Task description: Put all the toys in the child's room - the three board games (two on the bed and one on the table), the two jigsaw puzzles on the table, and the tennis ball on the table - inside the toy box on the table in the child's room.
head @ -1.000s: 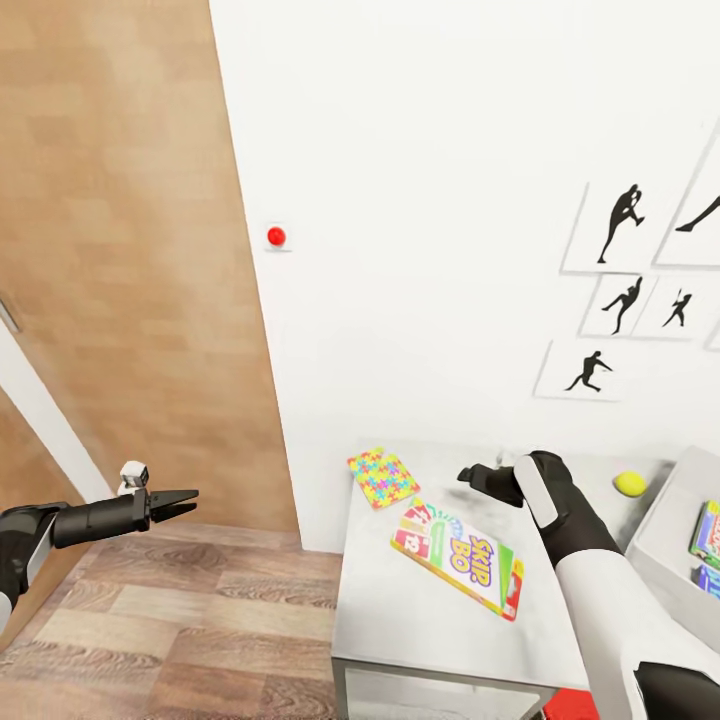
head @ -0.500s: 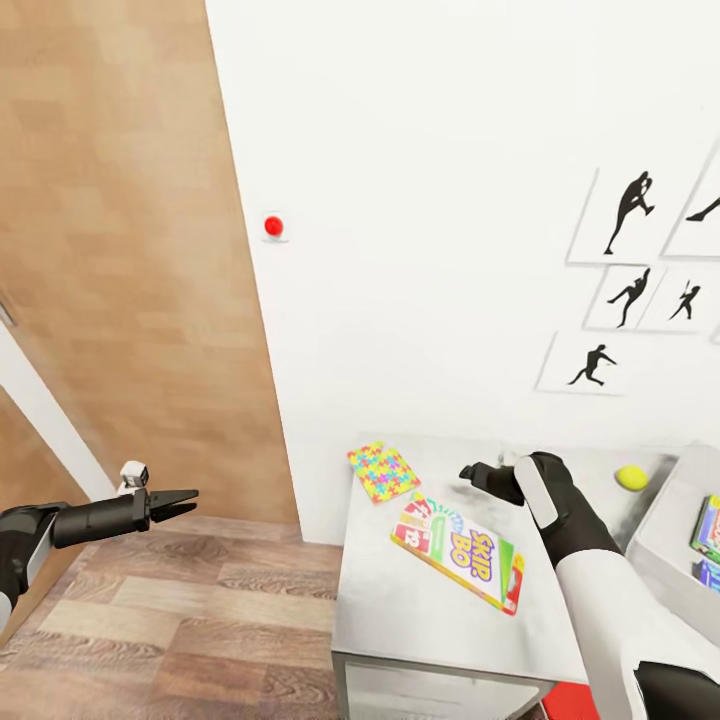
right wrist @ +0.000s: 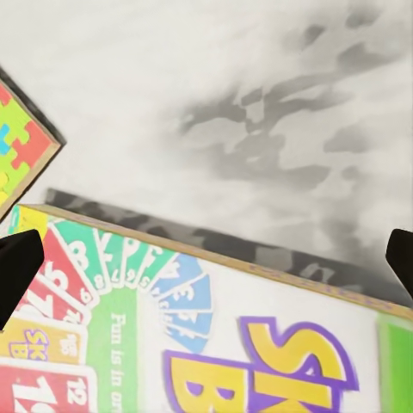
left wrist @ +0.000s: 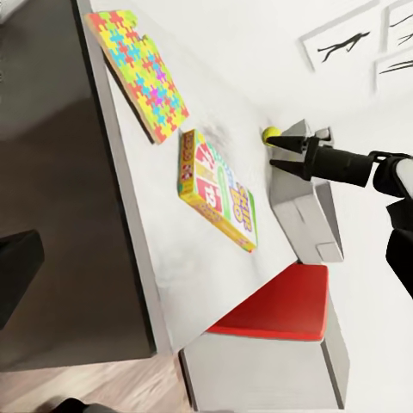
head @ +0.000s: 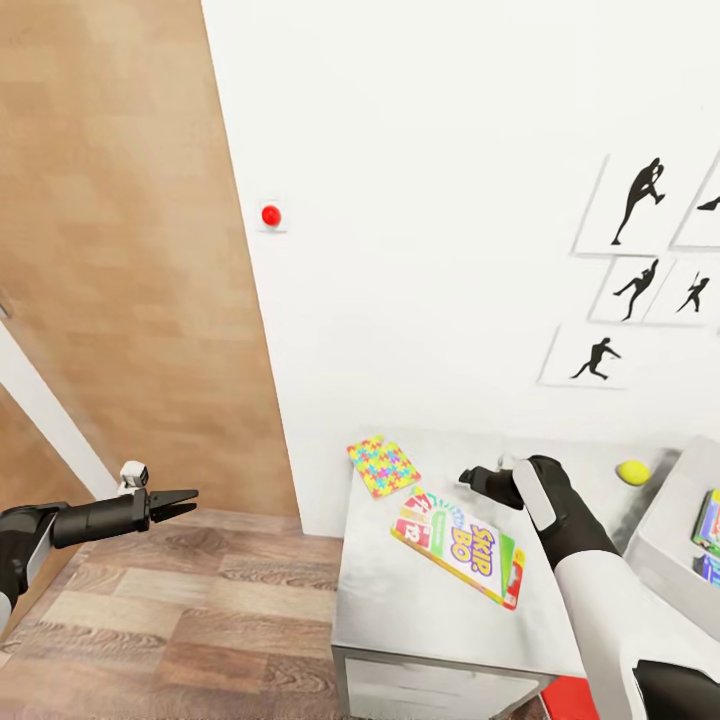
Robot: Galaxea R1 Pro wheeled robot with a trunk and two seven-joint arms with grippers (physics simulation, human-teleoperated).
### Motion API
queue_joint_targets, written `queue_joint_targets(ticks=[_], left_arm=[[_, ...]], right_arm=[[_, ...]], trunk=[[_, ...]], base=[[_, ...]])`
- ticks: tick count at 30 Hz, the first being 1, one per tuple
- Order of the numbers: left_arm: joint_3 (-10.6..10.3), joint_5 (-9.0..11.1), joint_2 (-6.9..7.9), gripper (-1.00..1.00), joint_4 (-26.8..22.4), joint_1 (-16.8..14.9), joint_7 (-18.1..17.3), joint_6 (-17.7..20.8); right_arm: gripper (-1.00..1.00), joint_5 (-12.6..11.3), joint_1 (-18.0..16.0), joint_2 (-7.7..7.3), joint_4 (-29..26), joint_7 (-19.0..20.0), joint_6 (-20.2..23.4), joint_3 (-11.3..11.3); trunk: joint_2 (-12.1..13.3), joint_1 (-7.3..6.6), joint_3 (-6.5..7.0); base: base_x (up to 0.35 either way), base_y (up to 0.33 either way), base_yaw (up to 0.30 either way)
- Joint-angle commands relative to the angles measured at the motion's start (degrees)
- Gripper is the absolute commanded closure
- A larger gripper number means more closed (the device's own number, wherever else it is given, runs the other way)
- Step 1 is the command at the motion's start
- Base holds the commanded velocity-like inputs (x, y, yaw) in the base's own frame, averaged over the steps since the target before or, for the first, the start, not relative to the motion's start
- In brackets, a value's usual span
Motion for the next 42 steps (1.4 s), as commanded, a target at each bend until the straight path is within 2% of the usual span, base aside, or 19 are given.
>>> queue_joint_targets(ticks=[1,20,29,42], left_arm=[[0.1,-0.4,0.0,-1.0,0.0,-0.1,-0.4,0.6],[0.1,-0.4,0.02,-1.0,0.0,-0.1,-0.4,0.6],[0.1,-0.4,0.02,-1.0,0.0,-0.1,-0.4,0.6],[0.1,-0.4,0.02,-1.0,0.0,-0.1,-0.4,0.5]], right_arm=[[-1.0,-0.6,0.0,0.0,0.1,-0.5,0.1,0.0],[-1.0,-0.7,0.0,-0.02,0.3,-0.5,-2.3,-0.2],[-1.0,-0.8,0.0,0.03,0.3,-0.5,-4.8,-0.3],[-1.0,-1.0,0.0,0.03,0.3,-0.6,-5.5,-0.3]], trunk=[[-0.1,0.03,-0.22],[-0.1,0.03,-2.01],[-0.1,0.03,-2.86],[-0.1,0.03,-4.09]], base=[[0.0,0.0,0.0],[0.0,0.0,0.0],[0.0,0.0,0.0],[0.0,0.0,0.0]])
